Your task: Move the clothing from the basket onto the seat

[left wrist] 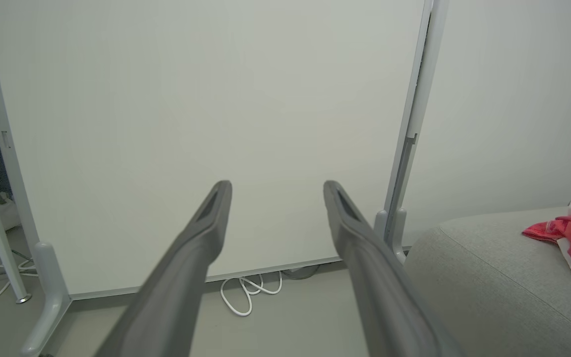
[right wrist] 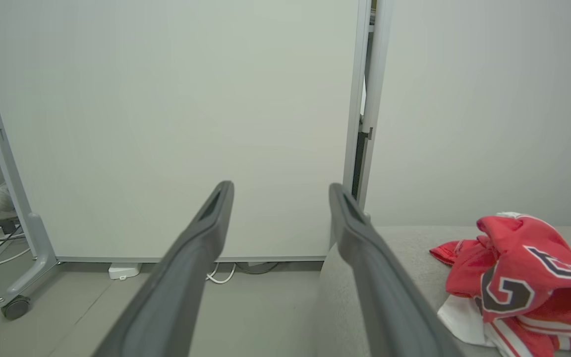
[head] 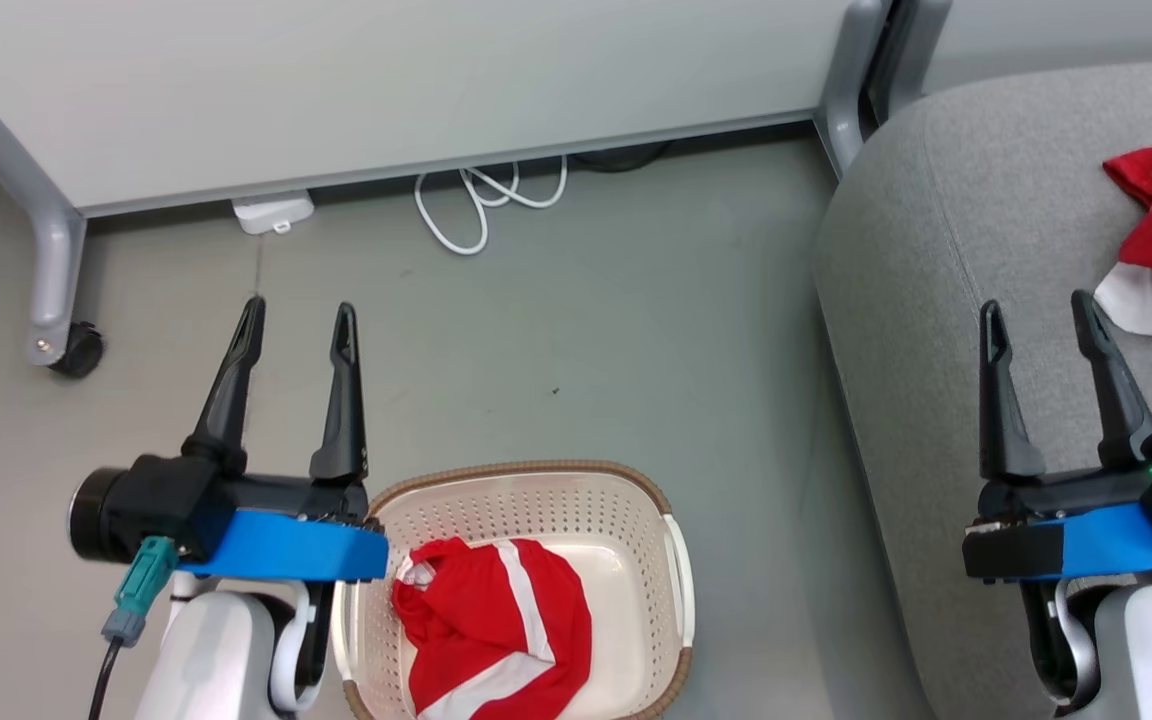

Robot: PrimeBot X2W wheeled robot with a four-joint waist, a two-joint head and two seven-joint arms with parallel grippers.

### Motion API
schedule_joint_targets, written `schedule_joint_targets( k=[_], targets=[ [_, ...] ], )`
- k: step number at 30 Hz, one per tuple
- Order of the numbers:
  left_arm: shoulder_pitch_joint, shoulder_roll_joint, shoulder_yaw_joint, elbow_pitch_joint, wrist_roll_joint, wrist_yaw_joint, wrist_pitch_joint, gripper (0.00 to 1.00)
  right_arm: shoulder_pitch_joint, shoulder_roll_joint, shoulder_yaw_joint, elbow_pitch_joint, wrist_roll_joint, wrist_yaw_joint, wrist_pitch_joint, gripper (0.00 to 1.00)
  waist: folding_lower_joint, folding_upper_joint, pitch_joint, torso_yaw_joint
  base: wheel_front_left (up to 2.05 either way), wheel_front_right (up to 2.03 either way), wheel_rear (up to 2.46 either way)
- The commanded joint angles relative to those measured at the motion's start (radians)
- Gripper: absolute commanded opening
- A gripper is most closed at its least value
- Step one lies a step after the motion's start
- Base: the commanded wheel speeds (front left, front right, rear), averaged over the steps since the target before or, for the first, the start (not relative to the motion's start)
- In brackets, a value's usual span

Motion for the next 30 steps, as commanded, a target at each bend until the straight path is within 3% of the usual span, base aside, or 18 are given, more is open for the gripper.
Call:
schedule_joint_targets(
  k=[1, 11, 30],
  targets=[
    [0.011, -0.002, 0.004, 0.003, 0.005, -0.002, -0.003, 1.00, 0.016, 0.003, 0.001, 0.004, -0.003, 0.000, -0.001, 1.00, 0.0002, -0.0001, -0.018, 0.014, 0.00, 0.00, 0.00],
    [0.104, -0.032, 0.087, 0.027, 0.028, -0.029, -0.003, 1.00, 0.101, 0.015, 0.014, 0.035, -0.018, 0.000, 0.000, 1.00, 0.0002, -0.0001, -0.095, 0.047, 0.00, 0.00, 0.00],
    [0.152, -0.050, 0.085, 0.048, 0.031, -0.038, -0.003, 1.00, 0.150, 0.019, 0.070, 0.085, 0.021, 0.000, 0.000, 1.00, 0.0002, -0.0001, -0.139, 0.069, 0.00, 0.00, 0.00]
  ],
)
